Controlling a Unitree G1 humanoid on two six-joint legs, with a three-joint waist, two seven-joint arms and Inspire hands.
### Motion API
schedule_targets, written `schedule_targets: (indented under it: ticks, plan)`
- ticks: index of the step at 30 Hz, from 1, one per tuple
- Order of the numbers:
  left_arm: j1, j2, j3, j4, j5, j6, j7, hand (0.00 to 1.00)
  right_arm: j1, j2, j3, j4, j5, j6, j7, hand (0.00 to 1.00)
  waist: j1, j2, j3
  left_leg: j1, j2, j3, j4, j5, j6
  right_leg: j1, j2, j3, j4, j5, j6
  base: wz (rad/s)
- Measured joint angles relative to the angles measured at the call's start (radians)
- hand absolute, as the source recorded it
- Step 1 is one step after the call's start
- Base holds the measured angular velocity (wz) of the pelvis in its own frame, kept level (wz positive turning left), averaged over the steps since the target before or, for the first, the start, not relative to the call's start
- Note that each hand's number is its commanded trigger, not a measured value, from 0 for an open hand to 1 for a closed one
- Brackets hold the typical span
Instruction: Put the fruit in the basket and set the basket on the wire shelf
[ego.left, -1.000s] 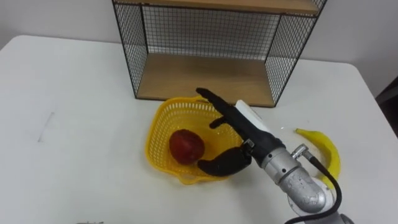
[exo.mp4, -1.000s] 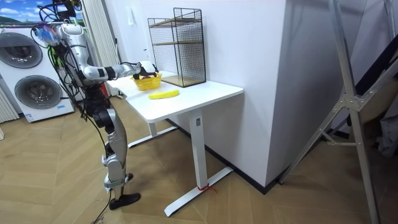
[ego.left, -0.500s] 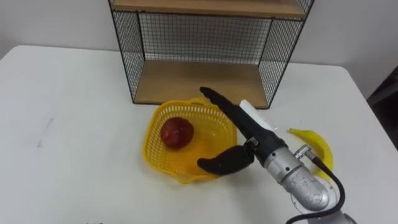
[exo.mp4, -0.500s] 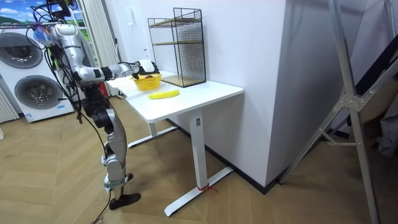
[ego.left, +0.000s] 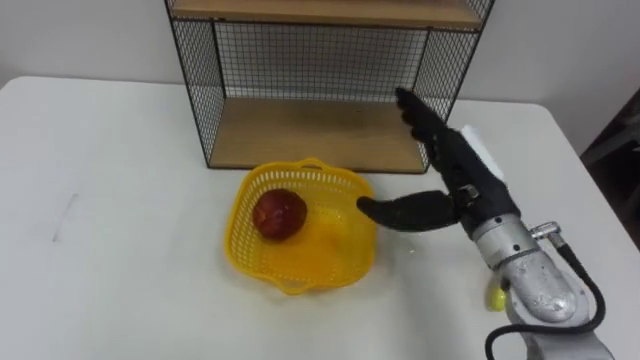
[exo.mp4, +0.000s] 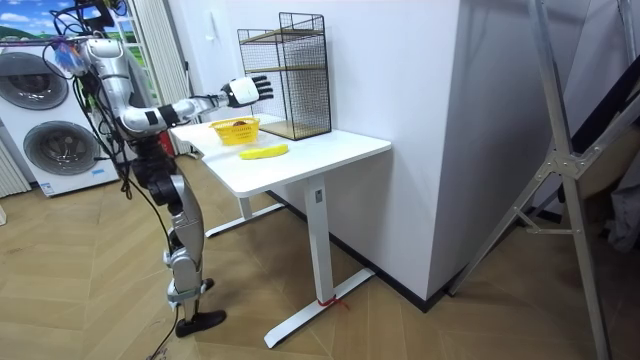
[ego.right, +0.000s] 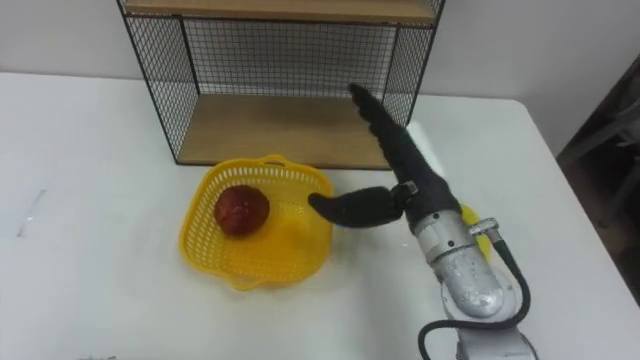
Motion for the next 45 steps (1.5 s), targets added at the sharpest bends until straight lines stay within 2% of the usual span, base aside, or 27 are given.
schedule_targets:
  ticks: [5, 8, 11, 15, 17, 19, 23, 29, 32, 37, 39, 42, 45]
  plan:
    - [0.008, 0.000, 0.011, 0.000, 0.000, -0.010, 0.006, 0.00, 0.000, -0.002, -0.018, 0.007, -0.015, -0.036, -0.151, 0.00, -0.017, 0.006, -0.0002, 0.000, 0.000, 0.004, 0.000, 0.000, 0.000, -0.002, 0.001, 0.008, 0.000, 0.000, 0.000, -0.02]
    - [0.009, -0.001, 0.043, 0.000, 0.001, -0.008, 0.003, 0.00, 0.000, -0.002, -0.020, 0.060, -0.038, -0.038, -0.240, 0.00, -0.024, 0.009, 0.0006, 0.010, 0.001, 0.013, -0.003, 0.000, 0.000, 0.007, 0.001, 0.010, 0.000, 0.000, 0.000, -0.08]
    - [0.009, -0.002, 0.061, 0.000, 0.001, -0.007, 0.003, 0.00, 0.001, -0.005, -0.024, 0.125, -0.052, -0.038, -0.286, 0.00, -0.027, 0.009, 0.0008, 0.016, 0.000, 0.017, -0.007, 0.000, 0.000, 0.010, 0.001, 0.012, -0.001, 0.000, 0.000, -0.05]
    - [0.009, -0.002, 0.089, -0.002, 0.000, 0.023, 0.004, 0.00, 0.005, -0.007, -0.036, 0.212, -0.059, -0.032, -0.325, 0.00, -0.028, 0.009, 0.0008, 0.023, 0.001, 0.022, -0.013, 0.000, 0.000, 0.007, 0.003, 0.023, -0.001, 0.000, 0.000, -0.05]
    - [0.009, -0.003, 0.089, -0.003, 0.000, 0.037, 0.002, 0.00, 0.007, -0.006, -0.044, 0.243, -0.064, -0.028, -0.330, 0.00, -0.031, 0.008, -0.0005, 0.024, 0.001, 0.022, -0.014, 0.000, 0.000, 0.005, 0.003, 0.023, -0.001, 0.000, 0.000, 0.00]
    - [0.009, -0.003, 0.089, -0.005, 0.000, 0.053, 0.001, 0.00, 0.007, -0.009, -0.051, 0.253, -0.067, -0.002, -0.337, 0.00, -0.030, 0.005, -0.0025, 0.023, 0.001, 0.023, -0.014, 0.000, 0.000, 0.004, 0.003, 0.022, -0.001, 0.000, 0.000, 0.00]
    - [0.008, -0.003, 0.089, -0.009, 0.000, 0.071, 0.001, 0.00, 0.007, -0.012, -0.051, 0.260, -0.077, 0.004, -0.352, 0.00, -0.031, 0.003, -0.0041, 0.025, 0.001, 0.023, -0.015, 0.000, 0.000, 0.004, 0.003, 0.021, -0.002, 0.000, 0.000, 0.00]
    - [0.009, -0.003, 0.088, -0.010, -0.002, 0.072, 0.002, 0.00, 0.007, -0.012, -0.049, 0.306, -0.112, 0.012, -0.353, 0.00, -0.033, -0.005, -0.0055, 0.025, 0.001, 0.022, -0.010, 0.000, 0.000, 0.006, 0.002, 0.020, -0.002, 0.000, 0.000, 0.00]
    - [0.012, -0.002, 0.088, -0.010, -0.007, 0.072, 0.003, 0.00, 0.010, -0.012, -0.049, 0.326, -0.143, 0.028, -0.348, 0.00, -0.034, -0.005, -0.0053, 0.024, 0.001, 0.020, -0.011, 0.000, 0.000, 0.015, 0.001, 0.020, -0.002, 0.000, 0.000, 0.00]
    - [0.016, -0.002, 0.087, -0.011, -0.007, 0.075, 0.003, 0.00, 0.017, -0.012, -0.049, 0.343, -0.146, 0.034, -0.333, 0.00, -0.049, -0.009, -0.0051, 0.025, 0.001, 0.018, -0.008, 0.000, 0.000, 0.013, 0.001, 0.019, -0.001, 0.000, 0.000, 0.02]
    - [0.015, -0.001, 0.087, -0.011, -0.008, 0.080, 0.004, 0.00, 0.016, -0.012, -0.049, 0.388, -0.147, 0.035, -0.327, 0.00, -0.049, -0.012, -0.0036, 0.027, 0.001, 0.018, -0.008, 0.000, 0.000, 0.017, 0.002, 0.023, -0.002, 0.000, 0.000, 0.00]
    - [0.013, 0.000, 0.088, -0.015, -0.014, 0.082, 0.006, 0.00, 0.018, -0.012, -0.039, 0.459, -0.146, 0.056, -0.303, 0.00, -0.045, -0.022, -0.0005, 0.025, 0.001, 0.021, -0.008, 0.000, 0.000, 0.011, 0.002, 0.022, -0.001, 0.000, 0.000, -0.05]
    - [0.021, 0.001, 0.112, -0.047, -0.012, 0.097, 0.007, 0.00, 0.018, -0.013, -0.037, 0.516, -0.145, 0.065, -0.278, 0.00, -0.046, -0.031, -0.0006, 0.026, 0.001, 0.024, -0.008, 0.000, 0.000, 0.009, 0.002, 0.024, -0.002, 0.000, 0.000, -0.01]
